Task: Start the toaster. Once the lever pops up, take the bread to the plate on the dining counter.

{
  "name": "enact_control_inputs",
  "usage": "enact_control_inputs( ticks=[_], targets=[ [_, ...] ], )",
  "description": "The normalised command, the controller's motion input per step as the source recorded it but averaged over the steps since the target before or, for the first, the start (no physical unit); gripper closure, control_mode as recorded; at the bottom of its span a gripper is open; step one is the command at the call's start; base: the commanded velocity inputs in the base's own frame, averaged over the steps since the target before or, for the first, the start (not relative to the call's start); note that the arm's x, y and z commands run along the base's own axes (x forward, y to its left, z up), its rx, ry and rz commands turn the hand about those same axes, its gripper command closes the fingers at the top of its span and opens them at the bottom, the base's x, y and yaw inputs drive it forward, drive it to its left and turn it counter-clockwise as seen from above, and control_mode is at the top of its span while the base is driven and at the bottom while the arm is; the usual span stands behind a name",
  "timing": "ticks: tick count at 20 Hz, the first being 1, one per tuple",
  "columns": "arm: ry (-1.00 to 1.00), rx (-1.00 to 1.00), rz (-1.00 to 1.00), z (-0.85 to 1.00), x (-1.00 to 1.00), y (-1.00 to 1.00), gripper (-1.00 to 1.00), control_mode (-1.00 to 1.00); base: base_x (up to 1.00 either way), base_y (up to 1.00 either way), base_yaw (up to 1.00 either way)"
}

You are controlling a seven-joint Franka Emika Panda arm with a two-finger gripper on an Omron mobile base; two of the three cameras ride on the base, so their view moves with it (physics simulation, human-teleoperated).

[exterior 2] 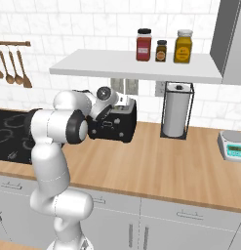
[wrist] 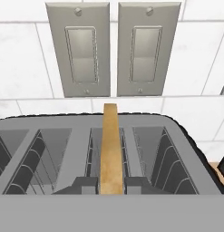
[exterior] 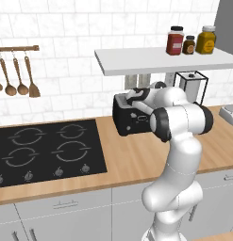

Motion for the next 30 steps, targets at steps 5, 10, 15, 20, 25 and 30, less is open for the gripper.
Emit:
enact_control_inputs(
  ticks=[5, 10, 15, 20, 25, 30],
  targets=[
    [-0.02, 0.0, 0.0, 0.0, -0.02, 0.0, 1.0, -1.0, 0.0, 0.0, 0.0],
    [-0.09, 0.0, 0.0, 0.11, -0.12, 0.0, 1.0, -1.0, 0.0, 0.0, 0.0],
    [-0.13, 0.0, 0.0, 0.27, -0.1, 0.0, 1.0, -1.0, 0.0, 0.0, 0.0],
    [-0.14, 0.0, 0.0, 0.26, -0.25, 0.0, 1.0, -1.0, 0.0, 0.0, 0.0],
    [-0.2, 0.0, 0.0, 0.15, -0.44, -0.01, 1.0, -1.0, 0.0, 0.0, 0.0],
    [-0.16, 0.0, 0.0, 0.26, -0.52, -0.06, 1.0, -1.0, 0.0, 0.0, 0.0]
  ],
)
